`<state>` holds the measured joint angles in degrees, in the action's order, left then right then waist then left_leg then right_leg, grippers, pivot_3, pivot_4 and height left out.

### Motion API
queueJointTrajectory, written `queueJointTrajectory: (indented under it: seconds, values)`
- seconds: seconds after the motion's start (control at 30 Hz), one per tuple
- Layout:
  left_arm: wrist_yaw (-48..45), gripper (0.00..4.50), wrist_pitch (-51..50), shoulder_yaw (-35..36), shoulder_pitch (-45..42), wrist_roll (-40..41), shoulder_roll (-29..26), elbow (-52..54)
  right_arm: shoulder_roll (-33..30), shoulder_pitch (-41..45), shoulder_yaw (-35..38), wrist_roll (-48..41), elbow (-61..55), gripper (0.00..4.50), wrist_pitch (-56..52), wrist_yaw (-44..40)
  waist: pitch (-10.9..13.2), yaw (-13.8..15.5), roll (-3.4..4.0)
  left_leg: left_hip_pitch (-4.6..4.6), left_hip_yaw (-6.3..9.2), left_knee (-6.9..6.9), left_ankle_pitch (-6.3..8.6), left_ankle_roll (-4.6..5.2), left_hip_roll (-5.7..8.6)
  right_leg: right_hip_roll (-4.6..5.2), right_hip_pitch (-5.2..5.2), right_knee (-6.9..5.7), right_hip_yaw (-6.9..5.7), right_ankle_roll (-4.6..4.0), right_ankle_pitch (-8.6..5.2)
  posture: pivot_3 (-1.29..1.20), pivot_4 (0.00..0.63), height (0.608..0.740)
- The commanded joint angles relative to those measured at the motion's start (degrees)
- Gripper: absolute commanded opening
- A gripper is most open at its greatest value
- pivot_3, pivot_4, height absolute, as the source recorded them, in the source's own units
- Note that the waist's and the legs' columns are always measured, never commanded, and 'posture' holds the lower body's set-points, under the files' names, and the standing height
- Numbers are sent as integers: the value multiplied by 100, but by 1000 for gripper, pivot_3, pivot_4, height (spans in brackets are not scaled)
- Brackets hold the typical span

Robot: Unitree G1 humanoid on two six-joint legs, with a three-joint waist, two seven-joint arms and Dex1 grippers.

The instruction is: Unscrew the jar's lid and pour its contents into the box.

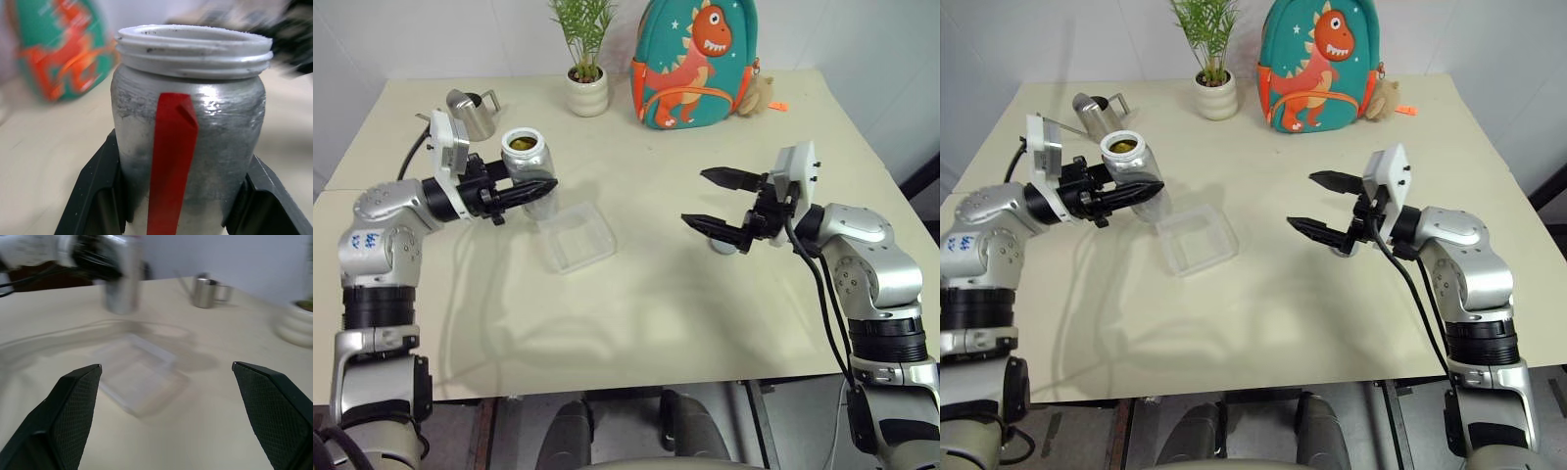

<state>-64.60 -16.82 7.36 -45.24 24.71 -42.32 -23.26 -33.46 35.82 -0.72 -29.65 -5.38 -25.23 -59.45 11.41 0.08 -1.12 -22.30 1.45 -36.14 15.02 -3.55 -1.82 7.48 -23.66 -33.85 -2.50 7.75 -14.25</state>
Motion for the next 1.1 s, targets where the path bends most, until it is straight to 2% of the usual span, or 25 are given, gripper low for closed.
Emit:
queueJointTrajectory:
  seconds: [0.03, 0.23, 0.37, 0.5, 0.63, 0.73, 0.8, 0.87, 0.93, 1.0, 1.1]
  values:
    - [-48, 1925, 694, -233, -327, -537, -93, -282, -46, 235, -345, 141, -411, 4490, 3, -177, 0, 9, 0, -3, 0, -1, 0, -1, 0, 0, -1, 3, 0, 1, 0, 0, 150, 740]
    - [358, 1925, 1936, -331, -671, -1144, 86, -816, 94, 323, -438, 75, -386, 4490, -109, -141, 1, -2, -2, -10, -7, 0, -2, -7, 0, 0, -6, 9, -1, 3, 1, 0, 150, 740]
    - [1316, 1925, 3998, -476, -718, -2089, 197, -1044, 47, 215, -367, 85, -340, 4490, -124, -110, 1, 1, -2, -9, -11, -1, -4, -9, 0, 1, -6, 8, -1, 4, 1, 0, 150, 740]
    - [3509, 1925, 6534, -846, -924, -4058, 7, -1780, 57, 131, -290, 99, -272, 4490, -131, -5, 1, -4, -2, -4, -16, -2, -4, -10, -1, 3, -6, 6, 0, 6, 3, 0, 150, 740]
    - [6183, 1925, 7421, -1601, -1237, -6473, -438, -2193, 83, 106, -286, 62, -267, 4490, -141, 39, 1, 3, -2, -3, -25, -1, -3, -8, 0, 5, -6, 8, 2, 13, 7, 0, 150, 740]
    - [8852, 1925, 6950, -2634, -1570, -8609, -826, -2053, 104, 102, -286, 41, -281, 4490, -155, 80, 1, 24, -2, -3, -32, 3, 3, -2, 0, 6, -7, 12, 7, 17, 10, 0, 150, 740]
    - [10617, 1925, 6173, -3530, -1830, -10010, -974, -2009, 133, 92, -283, 24, -317, 4490, -173, 124, 1, 51, -2, -4, -33, 3, 14, 11, 0, 6, -8, 11, 11, 18, 10, 0, 150, 740]
    - [11857, 1925, 5506, -4257, -2083, -10953, -989, -2184, 159, 73, -271, -2, -369, 4490, -205, 171, 0, 91, -3, -4, -35, 3, 15, 11, 0, 6, -12, 11, 12, 19, 9, 0, 150, 740]
    - [12551, 1925, 5157, -4698, -2294, -11372, -927, -2521, 174, 58, -258, -12, -401, 4490, -230, 194, 1, 126, -3, -7, -37, 4, 17, 14, 0, 5, -18, 10, 16, 19, 9, 0, 150, 740]
    - [13451, 1925, 4382, -5108, -2479, -11865, -798, -2766, 210, 19, -219, -38, -440, 4490, -271, 257, 0, 135, -4, -12, -39, 4, 17, 14, 0, 5, -25, 8, 17, 19, 9, 0, 150, 740]
    - [14212, 1925, 3676, -5532, -2707, -12228, -642, -3059, 248, -28, -197, -52, -485, 4490, -298, 317, 1, 136, -6, -19, -40, 4, 17, 14, 0, 5, -32, 8, 17, 20, 9, 0, 150, 740]
